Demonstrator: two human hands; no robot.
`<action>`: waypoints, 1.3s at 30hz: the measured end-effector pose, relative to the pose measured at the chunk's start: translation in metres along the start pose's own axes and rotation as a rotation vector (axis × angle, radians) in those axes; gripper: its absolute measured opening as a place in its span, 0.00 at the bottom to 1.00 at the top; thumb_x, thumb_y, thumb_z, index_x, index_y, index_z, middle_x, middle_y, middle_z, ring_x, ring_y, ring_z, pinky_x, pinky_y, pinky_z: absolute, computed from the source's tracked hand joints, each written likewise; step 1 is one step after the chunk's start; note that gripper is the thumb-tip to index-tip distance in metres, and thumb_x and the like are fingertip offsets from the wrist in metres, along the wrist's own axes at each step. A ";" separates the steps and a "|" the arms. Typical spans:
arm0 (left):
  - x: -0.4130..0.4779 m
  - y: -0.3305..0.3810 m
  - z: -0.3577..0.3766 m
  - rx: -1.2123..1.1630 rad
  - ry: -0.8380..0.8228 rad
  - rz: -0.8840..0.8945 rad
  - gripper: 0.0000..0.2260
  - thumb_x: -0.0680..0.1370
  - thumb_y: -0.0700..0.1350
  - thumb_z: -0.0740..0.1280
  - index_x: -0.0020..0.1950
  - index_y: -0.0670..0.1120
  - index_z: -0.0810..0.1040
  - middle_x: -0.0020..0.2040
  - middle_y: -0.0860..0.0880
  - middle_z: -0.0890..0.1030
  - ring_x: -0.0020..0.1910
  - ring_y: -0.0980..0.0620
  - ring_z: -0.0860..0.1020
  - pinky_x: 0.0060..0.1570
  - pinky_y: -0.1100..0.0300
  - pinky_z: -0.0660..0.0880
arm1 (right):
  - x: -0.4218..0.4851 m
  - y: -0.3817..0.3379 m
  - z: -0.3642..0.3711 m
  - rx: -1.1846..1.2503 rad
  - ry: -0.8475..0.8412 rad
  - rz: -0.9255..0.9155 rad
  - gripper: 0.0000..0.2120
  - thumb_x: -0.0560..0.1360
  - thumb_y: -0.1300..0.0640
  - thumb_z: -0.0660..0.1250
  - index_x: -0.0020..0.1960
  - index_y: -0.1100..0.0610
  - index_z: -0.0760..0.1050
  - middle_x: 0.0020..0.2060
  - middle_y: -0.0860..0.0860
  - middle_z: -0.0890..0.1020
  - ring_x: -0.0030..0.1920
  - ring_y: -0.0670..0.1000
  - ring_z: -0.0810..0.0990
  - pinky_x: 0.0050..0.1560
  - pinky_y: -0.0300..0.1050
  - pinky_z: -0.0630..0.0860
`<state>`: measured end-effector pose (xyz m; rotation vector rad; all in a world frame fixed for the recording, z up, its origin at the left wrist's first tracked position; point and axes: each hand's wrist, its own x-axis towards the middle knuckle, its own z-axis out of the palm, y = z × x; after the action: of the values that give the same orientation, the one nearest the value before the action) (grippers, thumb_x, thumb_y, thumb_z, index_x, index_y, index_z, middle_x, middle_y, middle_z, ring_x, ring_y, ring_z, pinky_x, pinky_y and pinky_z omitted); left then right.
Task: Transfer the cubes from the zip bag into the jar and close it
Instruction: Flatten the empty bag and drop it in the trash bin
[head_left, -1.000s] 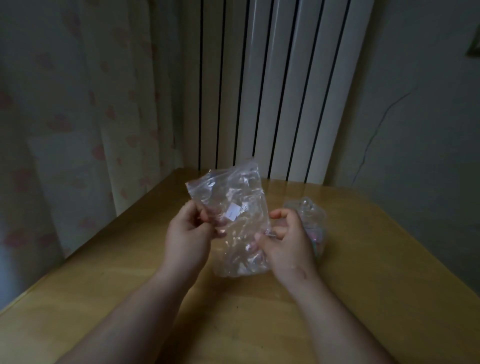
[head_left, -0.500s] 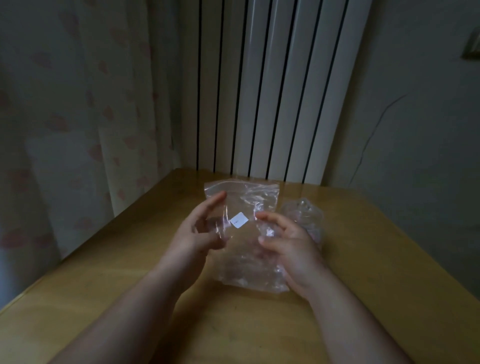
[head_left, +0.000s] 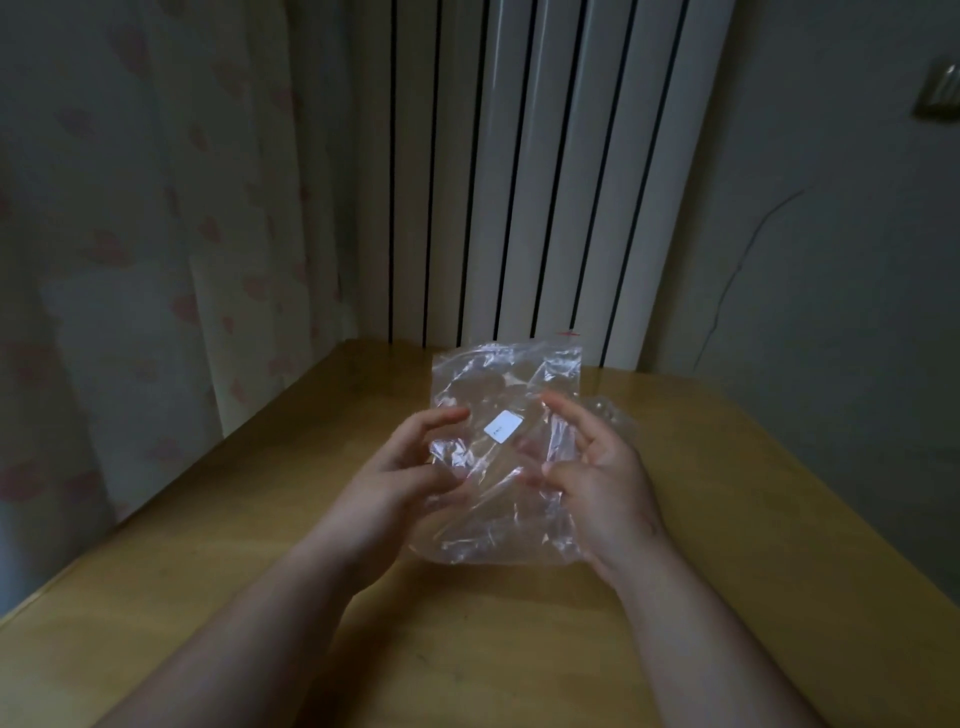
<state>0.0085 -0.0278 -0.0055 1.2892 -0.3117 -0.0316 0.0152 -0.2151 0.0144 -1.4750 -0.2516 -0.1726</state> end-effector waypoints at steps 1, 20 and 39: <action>0.001 -0.001 0.000 0.030 0.049 0.004 0.24 0.72 0.30 0.70 0.62 0.52 0.80 0.64 0.49 0.79 0.54 0.44 0.82 0.52 0.52 0.80 | 0.000 0.001 0.000 -0.004 -0.022 -0.002 0.33 0.75 0.76 0.60 0.63 0.41 0.77 0.69 0.47 0.72 0.55 0.50 0.84 0.48 0.48 0.82; 0.002 0.003 -0.001 0.427 0.386 0.200 0.23 0.75 0.31 0.69 0.60 0.57 0.79 0.50 0.51 0.83 0.47 0.60 0.81 0.48 0.67 0.78 | 0.007 0.006 -0.009 -0.316 0.053 -0.071 0.27 0.71 0.74 0.69 0.60 0.46 0.77 0.44 0.46 0.81 0.44 0.43 0.80 0.44 0.34 0.77; 0.000 -0.008 0.022 0.447 0.583 0.276 0.09 0.81 0.43 0.65 0.41 0.45 0.69 0.30 0.48 0.75 0.25 0.55 0.73 0.24 0.61 0.70 | 0.005 0.018 0.009 -0.459 0.354 -0.194 0.12 0.80 0.59 0.63 0.39 0.50 0.69 0.31 0.49 0.78 0.29 0.45 0.76 0.32 0.39 0.70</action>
<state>0.0042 -0.0507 -0.0078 1.6167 0.0150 0.6706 0.0246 -0.2041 -0.0005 -1.8385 -0.0663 -0.6768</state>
